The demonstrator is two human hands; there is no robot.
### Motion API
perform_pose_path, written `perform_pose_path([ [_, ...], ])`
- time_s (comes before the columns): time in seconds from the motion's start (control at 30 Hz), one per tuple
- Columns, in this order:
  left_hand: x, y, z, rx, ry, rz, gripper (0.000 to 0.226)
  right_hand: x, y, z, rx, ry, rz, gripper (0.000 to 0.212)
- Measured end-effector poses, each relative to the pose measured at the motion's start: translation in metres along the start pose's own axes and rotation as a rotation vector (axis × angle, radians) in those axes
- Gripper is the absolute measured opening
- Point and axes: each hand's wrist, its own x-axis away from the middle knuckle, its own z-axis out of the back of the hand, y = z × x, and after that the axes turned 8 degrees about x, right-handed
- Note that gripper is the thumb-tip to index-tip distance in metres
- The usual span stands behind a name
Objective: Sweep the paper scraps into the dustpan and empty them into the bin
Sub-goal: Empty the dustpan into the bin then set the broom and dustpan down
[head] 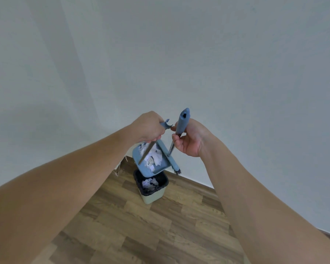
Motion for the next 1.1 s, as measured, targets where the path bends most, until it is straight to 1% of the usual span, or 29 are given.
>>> perform_pose_path([
  [0.13, 0.002, -0.031, -0.006, -0.247, -0.007, -0.072, 0.014, -0.01, 0.018, 0.001, -0.023, 0.005, -0.053, 0.007],
  [0.27, 0.01, -0.06, -0.017, -0.466, -0.03, -0.15, 0.01, -0.018, 0.037, 0.003, -0.055, 0.008, -0.109, 0.013],
  [0.33, 0.015, -0.075, -0.024, -0.497, -0.04, -0.162, 0.014, -0.021, 0.047, 0.004, -0.07, 0.01, -0.124, 0.012],
  [0.43, 0.027, -0.094, -0.035, -0.509, -0.103, -0.152, 0.028, -0.025, 0.061, 0.004, -0.077, 0.01, -0.148, 0.014],
  [0.5, 0.033, -0.105, -0.043, -0.541, -0.137, -0.151, 0.031, -0.029, 0.071, 0.005, -0.088, 0.013, -0.166, 0.015],
  [0.63, 0.04, -0.13, -0.065, -0.607, -0.201, -0.132, 0.025, -0.041, 0.093, 0.01, -0.08, 0.011, -0.19, 0.016],
  [0.7, 0.044, -0.144, -0.08, -0.641, -0.249, -0.115, 0.026, -0.045, 0.104, 0.013, -0.082, 0.01, -0.205, 0.016],
  [0.87, 0.053, -0.179, -0.122, -0.791, -0.335, -0.121, 0.022, -0.052, 0.129, 0.016, -0.076, 0.008, -0.234, 0.014],
  [0.97, 0.057, -0.188, -0.137, -0.894, -0.389, -0.147, 0.022, -0.056, 0.142, 0.016, -0.077, 0.007, -0.243, 0.013],
  [1.1, 0.058, -0.194, -0.142, -0.941, -0.449, -0.143, 0.023, -0.059, 0.15, 0.016, -0.106, 0.016, -0.245, 0.013],
])
